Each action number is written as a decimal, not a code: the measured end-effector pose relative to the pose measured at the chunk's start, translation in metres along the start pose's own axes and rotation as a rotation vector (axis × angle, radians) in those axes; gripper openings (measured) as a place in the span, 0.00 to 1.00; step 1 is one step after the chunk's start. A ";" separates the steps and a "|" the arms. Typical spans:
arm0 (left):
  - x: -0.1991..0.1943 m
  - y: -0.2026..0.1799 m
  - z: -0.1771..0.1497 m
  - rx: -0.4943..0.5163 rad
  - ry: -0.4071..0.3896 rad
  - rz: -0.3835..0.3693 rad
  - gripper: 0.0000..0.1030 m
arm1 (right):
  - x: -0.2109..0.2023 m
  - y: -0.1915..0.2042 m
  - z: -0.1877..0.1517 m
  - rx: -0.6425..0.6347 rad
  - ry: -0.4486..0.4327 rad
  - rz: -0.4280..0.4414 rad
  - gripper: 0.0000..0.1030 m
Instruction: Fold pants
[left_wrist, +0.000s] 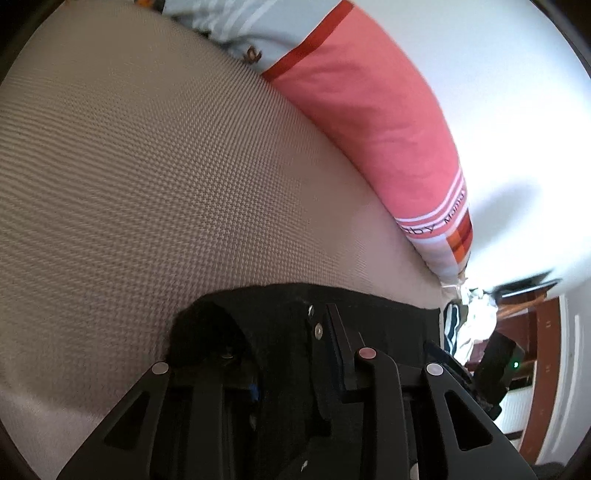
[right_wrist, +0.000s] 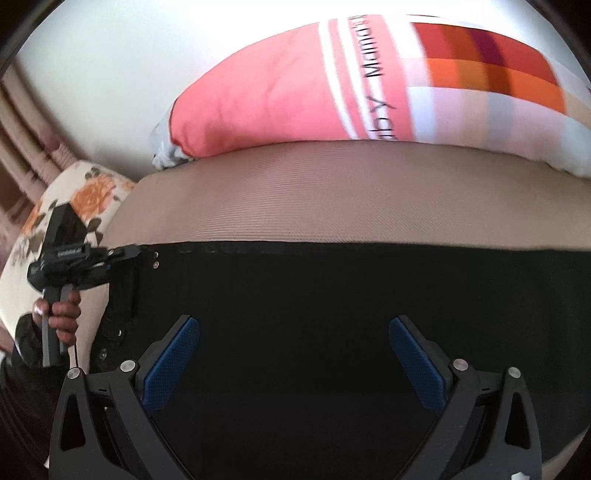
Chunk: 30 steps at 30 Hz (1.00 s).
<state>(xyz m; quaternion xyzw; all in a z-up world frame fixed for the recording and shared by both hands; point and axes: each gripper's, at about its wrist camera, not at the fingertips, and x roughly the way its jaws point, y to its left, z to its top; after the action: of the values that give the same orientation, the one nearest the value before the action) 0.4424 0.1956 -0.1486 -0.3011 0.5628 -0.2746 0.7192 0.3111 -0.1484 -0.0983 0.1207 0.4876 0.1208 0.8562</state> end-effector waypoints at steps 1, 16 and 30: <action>0.005 -0.001 0.000 -0.006 -0.007 -0.006 0.28 | 0.004 0.002 0.004 -0.023 0.009 0.017 0.99; -0.047 -0.079 -0.040 0.212 -0.183 -0.020 0.10 | 0.046 0.024 0.072 -0.521 0.212 0.189 0.94; -0.083 -0.100 -0.074 0.302 -0.245 -0.038 0.10 | 0.079 0.003 0.076 -0.766 0.610 0.282 0.67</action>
<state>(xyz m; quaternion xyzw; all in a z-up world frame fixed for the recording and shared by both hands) 0.3472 0.1803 -0.0344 -0.2315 0.4178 -0.3306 0.8140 0.4152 -0.1270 -0.1231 -0.1781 0.6150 0.4349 0.6332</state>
